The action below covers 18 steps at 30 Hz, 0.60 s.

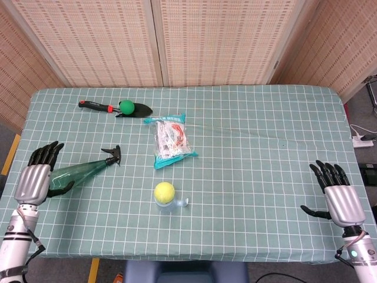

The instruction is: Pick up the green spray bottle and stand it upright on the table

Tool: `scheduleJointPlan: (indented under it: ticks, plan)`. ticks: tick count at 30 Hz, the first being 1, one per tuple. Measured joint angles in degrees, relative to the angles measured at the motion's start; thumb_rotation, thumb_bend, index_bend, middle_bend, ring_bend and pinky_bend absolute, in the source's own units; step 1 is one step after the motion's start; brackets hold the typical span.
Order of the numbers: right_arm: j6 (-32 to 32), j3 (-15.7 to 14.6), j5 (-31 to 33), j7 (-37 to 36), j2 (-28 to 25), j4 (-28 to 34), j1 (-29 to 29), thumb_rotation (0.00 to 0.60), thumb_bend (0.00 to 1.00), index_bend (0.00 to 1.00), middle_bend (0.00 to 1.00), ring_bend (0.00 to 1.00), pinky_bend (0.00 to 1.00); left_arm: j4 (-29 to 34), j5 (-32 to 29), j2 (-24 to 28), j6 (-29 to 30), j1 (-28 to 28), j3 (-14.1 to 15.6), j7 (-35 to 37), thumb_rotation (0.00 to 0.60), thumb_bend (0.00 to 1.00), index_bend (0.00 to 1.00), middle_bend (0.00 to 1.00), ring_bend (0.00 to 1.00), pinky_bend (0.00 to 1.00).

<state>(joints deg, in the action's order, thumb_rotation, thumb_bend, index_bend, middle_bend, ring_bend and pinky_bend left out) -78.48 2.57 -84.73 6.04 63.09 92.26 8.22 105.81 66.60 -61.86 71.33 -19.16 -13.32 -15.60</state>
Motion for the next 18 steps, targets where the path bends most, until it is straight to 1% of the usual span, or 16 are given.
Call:
scheduleJointPlan:
  ticks: [3, 6, 7, 9, 10, 12, 14, 16, 18]
  plan:
    - [0.4, -0.1, 0.0, -0.7, -0.4, 0.2, 0.1, 0.600, 0.00, 0.00, 0.00, 0.00, 0.00, 3.2, -8.3, 0.9, -2.1, -3.2, -1.8, -5.3, 0.600, 0.20, 0.00, 0.02, 0.00, 0.00]
    - [0.6, -0.2, -0.1, -1.6, -0.7, 0.3, 0.1, 0.600, 0.00, 0.00, 0.00, 0.00, 0.00, 6.0, -19.0, 1.0, -3.3, -7.6, -3.0, -12.4, 0.600, 0.21, 0.00, 0.02, 0.00, 0.00]
    - [0.8, -0.3, -0.1, -1.9, -0.9, 0.4, 0.2, 0.600, 0.00, 0.00, 0.00, 0.00, 0.00, 6.8, -23.5, 0.7, -3.3, -9.7, -3.2, -15.9, 0.600, 0.21, 0.00, 0.03, 0.00, 0.00]
    - [1.0, -0.3, -0.1, -2.3, -1.1, 0.5, 0.3, 0.600, 0.00, 0.00, 0.00, 0.00, 0.00, 7.7, -29.8, -0.6, -2.9, -13.2, -3.4, -21.5, 0.600, 0.21, 0.00, 0.03, 0.00, 0.00]
    - [1.1, -0.4, -0.1, -2.6, -1.2, 0.5, 0.3, 0.600, 0.00, 0.00, 0.00, 0.00, 0.00, 7.9, -33.5, -2.0, -2.3, -15.6, -3.5, -25.0, 0.600, 0.21, 0.00, 0.03, 0.00, 0.00]
    - [1.2, -0.4, -0.1, -2.9, -1.4, 0.6, 0.3, 0.600, 0.00, 0.00, 0.00, 0.00, 0.00, 7.7, -37.8, -4.9, -1.0, -19.1, -3.4, -29.3, 0.600, 0.21, 0.00, 0.03, 0.00, 0.00]
    - [1.3, -0.5, -0.2, -3.1, -1.5, 0.6, 0.3, 0.600, 0.00, 0.00, 0.00, 0.00, 0.00, 6.9, -41.1, -8.4, 0.4, -21.9, -3.4, -32.1, 0.600, 0.21, 0.00, 0.04, 0.00, 0.00]
    - [1.3, -0.5, -0.2, -3.1, -1.5, 0.6, 0.4, 0.600, 0.00, 0.00, 0.00, 0.00, 0.00, 5.8, -43.8, -11.4, 1.8, -24.0, -3.4, -33.7, 0.600, 0.21, 0.00, 0.05, 0.00, 0.00]
    - [1.4, -0.5, -0.1, -3.0, -1.5, 0.6, 0.4, 0.600, 0.00, 0.00, 0.00, 0.00, 0.00, 4.6, -45.3, -13.2, 2.8, -25.2, -3.4, -34.8, 0.600, 0.21, 0.00, 0.07, 0.00, 0.00]
